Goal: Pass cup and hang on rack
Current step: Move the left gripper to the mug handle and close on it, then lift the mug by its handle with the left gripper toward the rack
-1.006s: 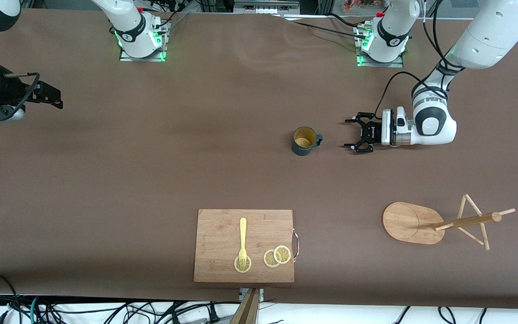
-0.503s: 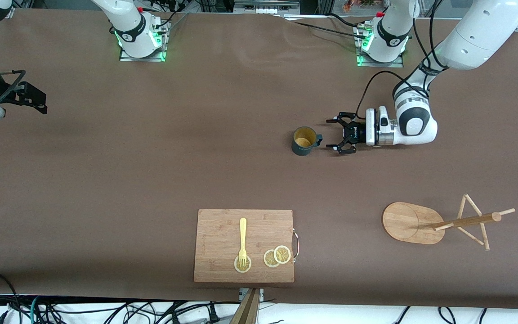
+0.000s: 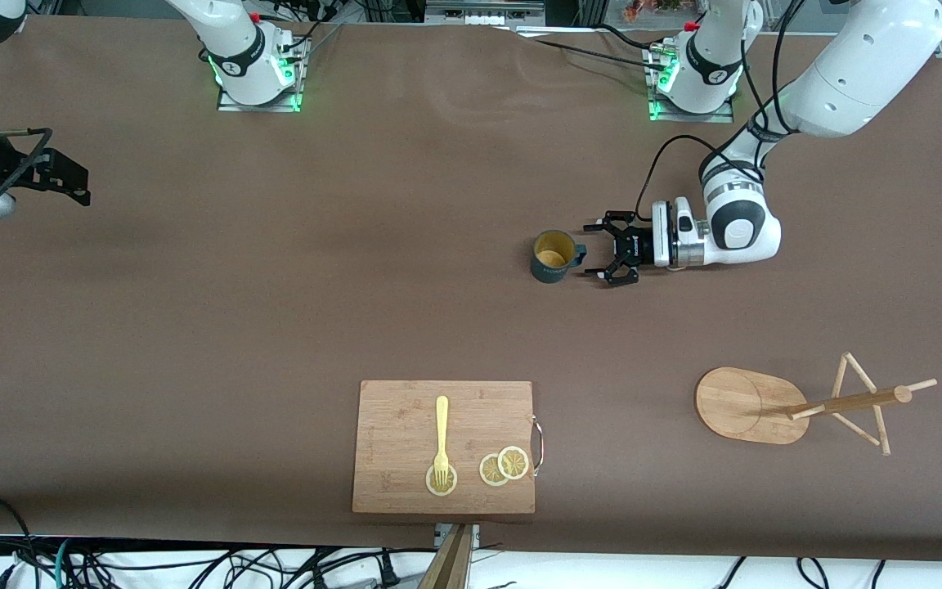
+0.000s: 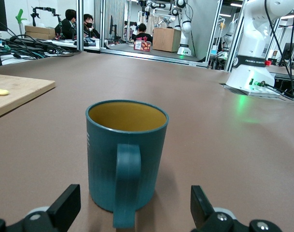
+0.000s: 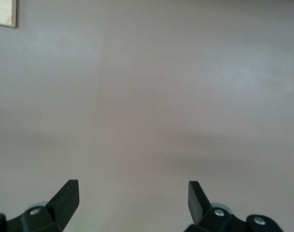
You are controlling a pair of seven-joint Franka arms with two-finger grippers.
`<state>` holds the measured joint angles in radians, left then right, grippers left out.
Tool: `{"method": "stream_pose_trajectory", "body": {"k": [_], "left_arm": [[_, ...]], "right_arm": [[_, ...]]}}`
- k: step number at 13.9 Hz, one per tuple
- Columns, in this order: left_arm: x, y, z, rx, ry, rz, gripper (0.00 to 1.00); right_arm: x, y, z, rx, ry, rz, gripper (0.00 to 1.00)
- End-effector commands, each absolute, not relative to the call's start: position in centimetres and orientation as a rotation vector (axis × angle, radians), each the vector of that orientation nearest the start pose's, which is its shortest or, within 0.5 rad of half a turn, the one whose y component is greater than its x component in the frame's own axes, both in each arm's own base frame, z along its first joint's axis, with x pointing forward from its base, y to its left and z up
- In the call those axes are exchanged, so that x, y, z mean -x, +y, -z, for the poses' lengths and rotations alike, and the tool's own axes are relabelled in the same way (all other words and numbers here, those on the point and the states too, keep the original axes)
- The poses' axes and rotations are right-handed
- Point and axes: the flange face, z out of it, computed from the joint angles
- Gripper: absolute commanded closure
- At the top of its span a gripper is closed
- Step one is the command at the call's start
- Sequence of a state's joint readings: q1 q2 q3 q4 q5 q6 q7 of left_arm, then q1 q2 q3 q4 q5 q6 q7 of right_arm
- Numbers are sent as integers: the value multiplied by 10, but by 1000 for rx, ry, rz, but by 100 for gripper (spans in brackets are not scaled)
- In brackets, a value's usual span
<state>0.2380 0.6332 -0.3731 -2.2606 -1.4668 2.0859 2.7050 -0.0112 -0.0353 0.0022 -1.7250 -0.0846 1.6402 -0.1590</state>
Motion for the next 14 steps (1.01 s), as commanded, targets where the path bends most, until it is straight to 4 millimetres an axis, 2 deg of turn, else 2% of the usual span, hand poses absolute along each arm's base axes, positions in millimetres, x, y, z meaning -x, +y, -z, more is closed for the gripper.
{"method": "stream_pose_trajectory", "body": {"k": [1,4,6,8,10,12,13,14], "left_arm": [[-463,-150,-95,-1483,-1376,-1005,1],[-463,-155,-93,-1479,-1405,-1004,19],[-463,-154,-92,-1483,-1411,-1004,22],[-462,-155,-91,-1483,-1410,-1003,28],[-462,-153,-91,-1479,-1419,-1002,53],[-462,-152,-91,-1472,-1432,-1019,90],[-463,-149,-91,-1476,-1430,-1023,100],[-462,-145,-91,-1483,-1423,-1022,100]], "right_arm": [[-537,4,-587,3203,-288,-124,0],[-538,7,-588,3203,-297,-122,0],[-537,18,-589,3201,-332,-116,0],[-538,17,-590,3200,-326,-113,0],[-538,16,-591,3201,-324,-111,0],[-538,16,-591,3201,-321,-108,0],[-538,16,-591,3201,-321,-111,0],[-538,16,-591,3201,-321,-113,0]]}}
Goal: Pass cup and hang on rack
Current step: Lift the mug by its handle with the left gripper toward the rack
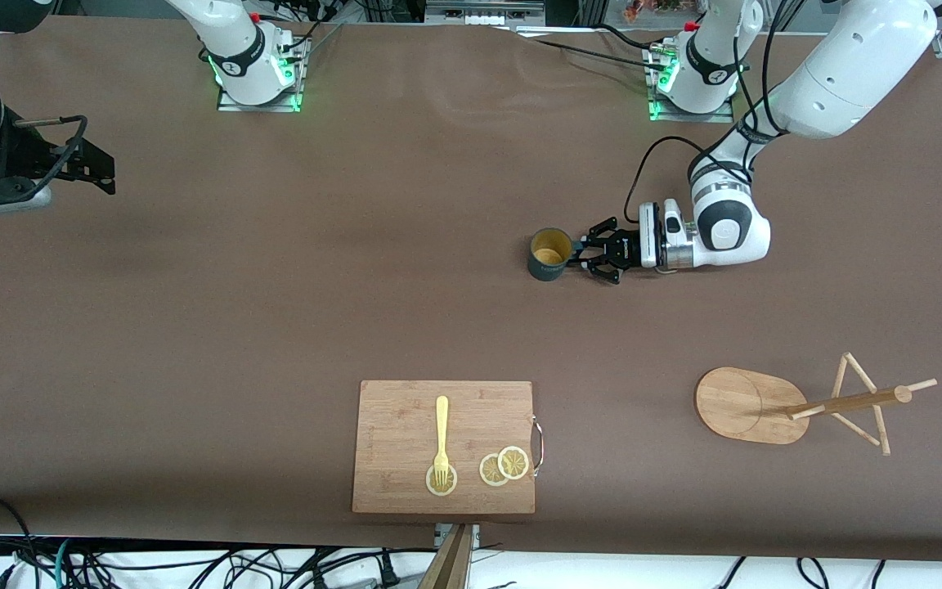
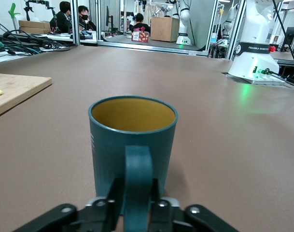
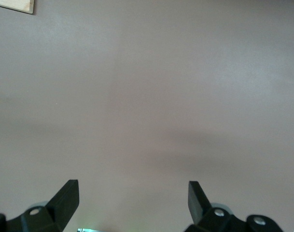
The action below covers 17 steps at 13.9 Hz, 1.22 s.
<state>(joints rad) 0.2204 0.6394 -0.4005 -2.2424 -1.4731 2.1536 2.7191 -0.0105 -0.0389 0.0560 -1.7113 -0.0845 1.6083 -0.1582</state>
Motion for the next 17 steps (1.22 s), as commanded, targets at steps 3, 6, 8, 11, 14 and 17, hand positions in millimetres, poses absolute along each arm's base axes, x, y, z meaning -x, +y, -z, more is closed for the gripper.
{"method": "stream_pose_trajectory", "body": {"k": [3,6,8,11,14,17], "left_arm": [[-470,-133,-102,-1496,-1441,-1040,100],[-488,-94,-131,-1526,-1505,-1059,100],[-501,-48,-159,-1619,-1473,-1001,100],[-501,28,-183,-1707,-1352,-968,100],[-485,87,-191,-1777,-1184,-875,100],[-470,121,-202,-1806,-977,-771,100]], "right_arm": [[-539,13,-590,3201,-311,-118,0],[-537,13,-589,3200,-310,-138,0],[-537,13,-588,3199,-310,-140,0],[-537,13,-588,3198,-310,-143,0],[-537,12,-587,3197,-307,-153,0],[-537,12,-587,3197,-307,-155,0]]}}
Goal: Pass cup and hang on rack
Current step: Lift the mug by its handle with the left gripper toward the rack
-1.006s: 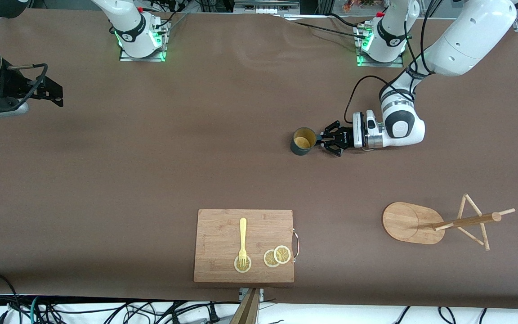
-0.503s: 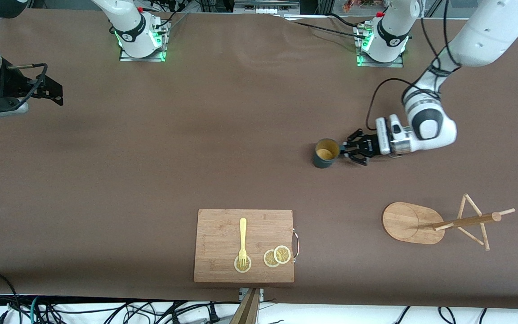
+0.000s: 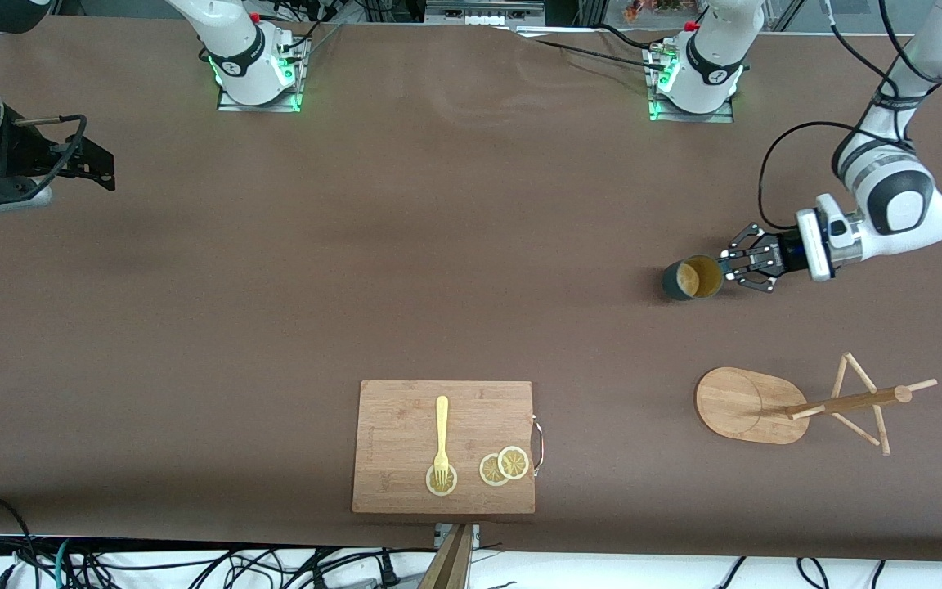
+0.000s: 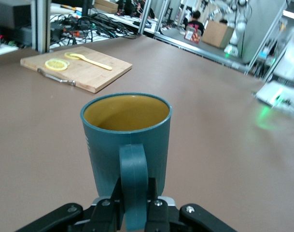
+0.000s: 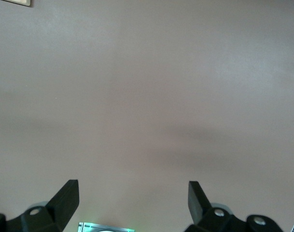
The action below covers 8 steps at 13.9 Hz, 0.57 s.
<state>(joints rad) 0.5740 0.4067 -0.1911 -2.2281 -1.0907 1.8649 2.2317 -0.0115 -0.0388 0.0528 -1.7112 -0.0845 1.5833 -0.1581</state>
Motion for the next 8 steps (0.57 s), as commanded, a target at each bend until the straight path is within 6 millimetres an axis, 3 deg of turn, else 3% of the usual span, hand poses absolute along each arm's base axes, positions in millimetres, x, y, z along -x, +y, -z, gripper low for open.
{"method": "stream_pose_trajectory", "body": {"k": [1,3,6,8], "left_arm": [[-468,125,-203,-1800,-920,-750,100],[-463,128,-210,-1772,-778,-678,100],[-475,137,-234,-1707,-605,-555,100],[-474,147,-240,-1672,-487,-460,100]], "right_arm": [[-537,11,-587,3197,-305,-158,0],[-536,11,-586,3196,-304,-170,0],[-536,11,-586,3195,-304,-172,0],[-537,10,-585,3195,-302,-175,0]]}}
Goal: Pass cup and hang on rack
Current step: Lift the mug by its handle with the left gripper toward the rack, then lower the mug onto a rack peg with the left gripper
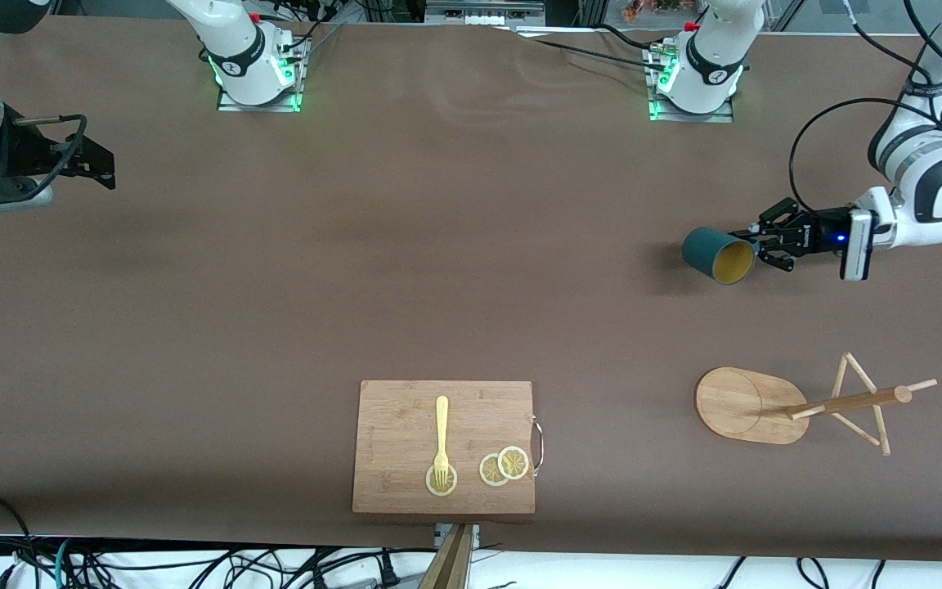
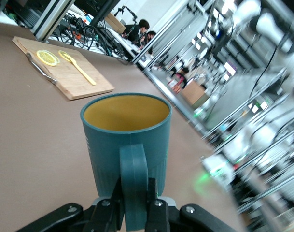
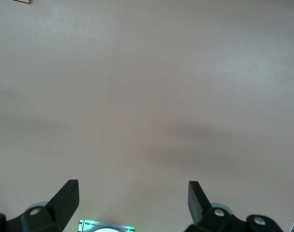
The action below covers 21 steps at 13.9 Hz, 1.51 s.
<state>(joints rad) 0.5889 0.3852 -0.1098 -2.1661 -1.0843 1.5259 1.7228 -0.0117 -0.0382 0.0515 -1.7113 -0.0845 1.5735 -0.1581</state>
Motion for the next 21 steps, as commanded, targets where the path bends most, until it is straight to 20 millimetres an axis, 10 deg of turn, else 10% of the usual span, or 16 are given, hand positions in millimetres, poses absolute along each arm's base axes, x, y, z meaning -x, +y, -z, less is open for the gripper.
{"method": "stream_pose_trajectory", "body": {"k": [1,9,21], "left_arm": [[-472,157,-244,-1654,-451,-442,100],[-493,216,-261,-1614,-21,-13,100],[-563,229,-274,-1452,280,59,100]], "right_arm": [[-537,10,-585,3195,-299,-175,0],[-537,0,-583,3195,-272,-183,0],[-534,-4,-580,3175,-254,-229,0]]}}
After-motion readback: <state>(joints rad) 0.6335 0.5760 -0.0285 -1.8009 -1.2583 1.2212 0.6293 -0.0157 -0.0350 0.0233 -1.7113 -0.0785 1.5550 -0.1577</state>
